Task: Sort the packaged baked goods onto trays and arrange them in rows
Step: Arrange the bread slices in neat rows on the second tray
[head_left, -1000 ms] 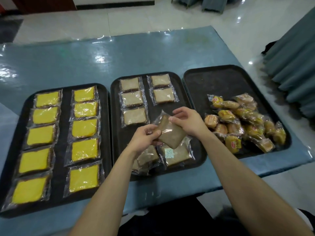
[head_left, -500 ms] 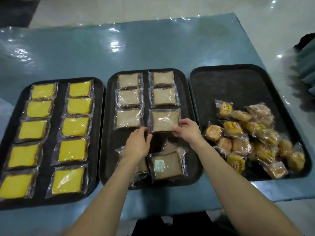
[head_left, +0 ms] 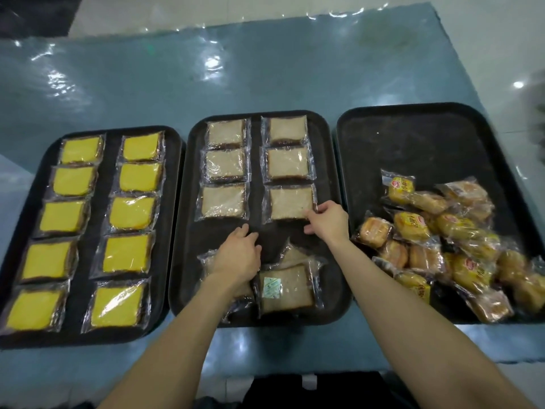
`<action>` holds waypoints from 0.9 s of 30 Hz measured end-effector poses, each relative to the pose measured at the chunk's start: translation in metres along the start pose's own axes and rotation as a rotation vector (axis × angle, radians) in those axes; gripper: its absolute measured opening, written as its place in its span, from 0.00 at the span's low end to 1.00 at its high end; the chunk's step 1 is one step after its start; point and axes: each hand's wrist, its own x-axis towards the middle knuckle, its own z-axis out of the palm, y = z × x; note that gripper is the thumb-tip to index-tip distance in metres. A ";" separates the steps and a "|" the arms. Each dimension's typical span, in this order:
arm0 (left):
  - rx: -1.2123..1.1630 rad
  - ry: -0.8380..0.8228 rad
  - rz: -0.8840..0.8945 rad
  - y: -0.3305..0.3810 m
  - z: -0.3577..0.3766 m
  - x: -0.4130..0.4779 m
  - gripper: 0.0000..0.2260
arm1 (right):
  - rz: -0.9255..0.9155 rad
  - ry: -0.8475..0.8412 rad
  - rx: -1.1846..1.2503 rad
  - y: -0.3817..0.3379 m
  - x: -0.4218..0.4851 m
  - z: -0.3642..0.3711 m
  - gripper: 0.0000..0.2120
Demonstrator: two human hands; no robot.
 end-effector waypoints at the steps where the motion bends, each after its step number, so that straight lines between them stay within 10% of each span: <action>1: 0.019 -0.001 0.011 0.001 -0.002 0.000 0.24 | 0.007 0.006 0.007 0.000 0.000 0.000 0.07; 20: 0.121 -0.072 0.079 -0.001 -0.010 0.003 0.23 | 0.021 0.015 -0.114 -0.014 -0.011 -0.001 0.20; 27: 0.055 -0.087 0.069 -0.013 0.005 0.013 0.27 | -0.336 0.029 -0.496 0.006 -0.078 -0.021 0.28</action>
